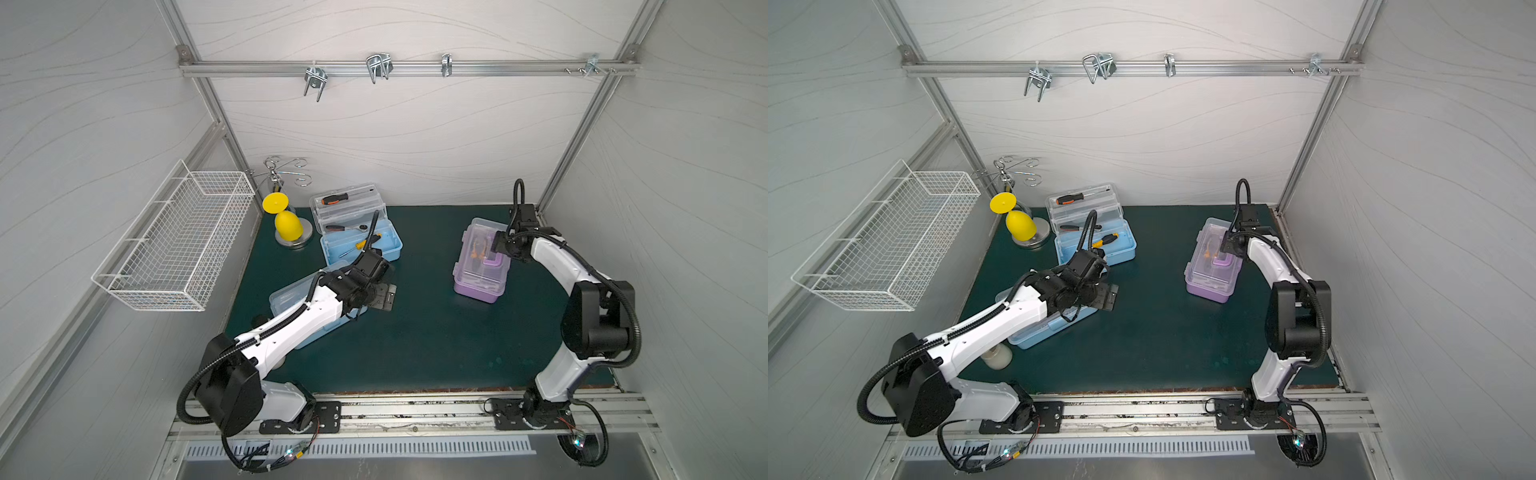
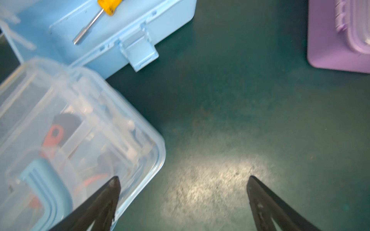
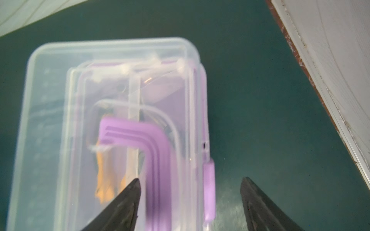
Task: Close toolboxes
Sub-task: Move the toolbox to the center of the board.
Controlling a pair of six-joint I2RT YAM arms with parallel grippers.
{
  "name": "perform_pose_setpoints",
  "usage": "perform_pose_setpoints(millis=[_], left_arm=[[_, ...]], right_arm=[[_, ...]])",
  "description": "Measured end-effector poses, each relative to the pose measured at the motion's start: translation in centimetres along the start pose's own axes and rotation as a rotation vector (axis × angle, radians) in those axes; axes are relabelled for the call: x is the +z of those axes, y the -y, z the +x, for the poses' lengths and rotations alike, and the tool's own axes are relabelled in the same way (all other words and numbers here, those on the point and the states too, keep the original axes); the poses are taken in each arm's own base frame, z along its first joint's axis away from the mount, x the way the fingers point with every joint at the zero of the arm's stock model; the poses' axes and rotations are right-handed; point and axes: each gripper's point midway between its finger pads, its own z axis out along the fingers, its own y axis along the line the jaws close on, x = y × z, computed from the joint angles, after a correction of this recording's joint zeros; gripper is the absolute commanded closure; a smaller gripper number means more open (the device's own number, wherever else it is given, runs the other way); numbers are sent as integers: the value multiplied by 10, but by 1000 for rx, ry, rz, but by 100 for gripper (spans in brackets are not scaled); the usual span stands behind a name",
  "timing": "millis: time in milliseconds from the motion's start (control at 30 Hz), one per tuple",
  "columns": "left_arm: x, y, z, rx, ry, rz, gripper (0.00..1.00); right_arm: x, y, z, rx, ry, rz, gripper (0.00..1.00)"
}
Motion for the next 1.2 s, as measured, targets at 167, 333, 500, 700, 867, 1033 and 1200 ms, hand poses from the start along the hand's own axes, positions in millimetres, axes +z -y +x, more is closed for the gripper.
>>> perform_pose_setpoints(millis=[167,333,500,700,867,1033,1200], left_arm=[[10,13,-25,27,3,10,1],[24,22,-44,51,-3,9,1],[42,24,-61,55,-14,2,1],[67,14,-85,40,-26,-20,1],[90,1,-107,17,-35,-41,1],[117,-10,-127,0,-41,-64,1],[145,-19,-128,15,-82,-103,1]], right_arm=[[-41,-32,17,-77,39,-89,20],[-84,-66,43,-132,70,-258,21],[-99,-89,84,-185,27,-373,21],[-99,-101,123,-230,-46,-428,21],[-105,-110,139,-266,-65,-462,21],[-112,-119,155,-309,-80,-492,21],[-109,-122,169,-334,-103,-500,21]])
